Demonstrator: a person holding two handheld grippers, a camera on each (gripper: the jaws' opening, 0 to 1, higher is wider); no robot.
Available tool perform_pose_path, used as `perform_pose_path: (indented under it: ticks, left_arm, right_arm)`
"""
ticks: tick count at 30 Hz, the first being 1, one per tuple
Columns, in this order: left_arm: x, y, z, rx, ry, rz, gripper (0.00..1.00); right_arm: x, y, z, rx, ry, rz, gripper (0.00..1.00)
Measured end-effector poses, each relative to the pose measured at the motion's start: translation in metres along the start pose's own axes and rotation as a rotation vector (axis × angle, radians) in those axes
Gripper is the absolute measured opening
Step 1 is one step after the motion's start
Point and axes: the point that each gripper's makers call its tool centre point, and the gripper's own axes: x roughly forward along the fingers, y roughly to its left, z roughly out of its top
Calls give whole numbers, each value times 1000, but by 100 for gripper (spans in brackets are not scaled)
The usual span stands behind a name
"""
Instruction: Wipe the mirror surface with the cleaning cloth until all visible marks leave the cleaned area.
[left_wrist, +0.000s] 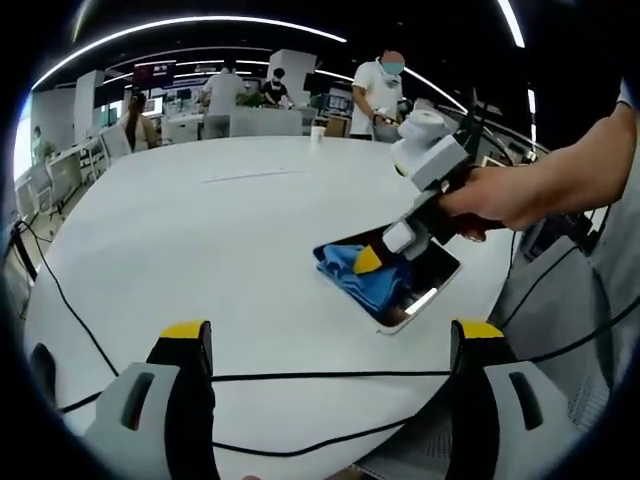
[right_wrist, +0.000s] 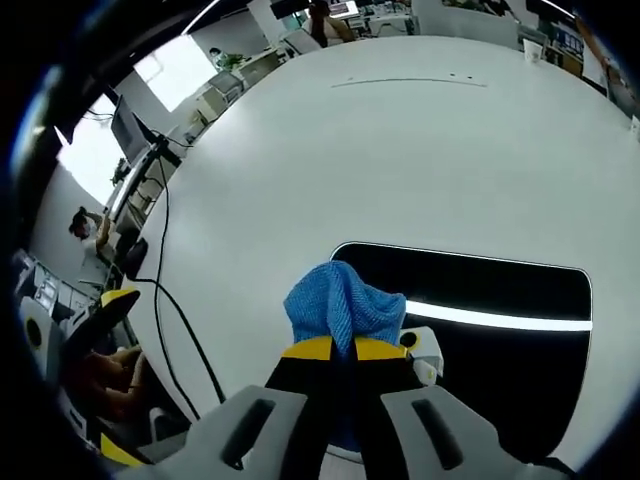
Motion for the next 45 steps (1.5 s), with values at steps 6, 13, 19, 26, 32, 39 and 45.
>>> perform_pose_path:
  ticks: [6,13,19,26,32,39,45]
  left_arm:
    - [-4,0,-3,-8,0,11,98]
    - [-6,-3,-2,-17,-10,9,99]
    - [-5,-2,-1,-22,-17,13,99]
    - [-3,-6,0,-11,-14,6,99]
    - [-2,-6,2,-7,-18,10,99]
    - [-2,-8,3,-1,-17,12,99]
    - [-2,-8,4,5,-13,11,99]
  right_arm:
    - [2,-2,0,-65,-10,15,0]
    - [-1,-6,0,-30,-10,25,0]
    - [-6,-17,-2,-30,-14,16,0]
    - [-12,-27,-3,-11,-16,26,0]
    - [-17,-38,-5,2,-14,26,0]
    - [-21,-46,-7,12,-15,23,0]
    - [-26,-57,-9,29,-21,19,0]
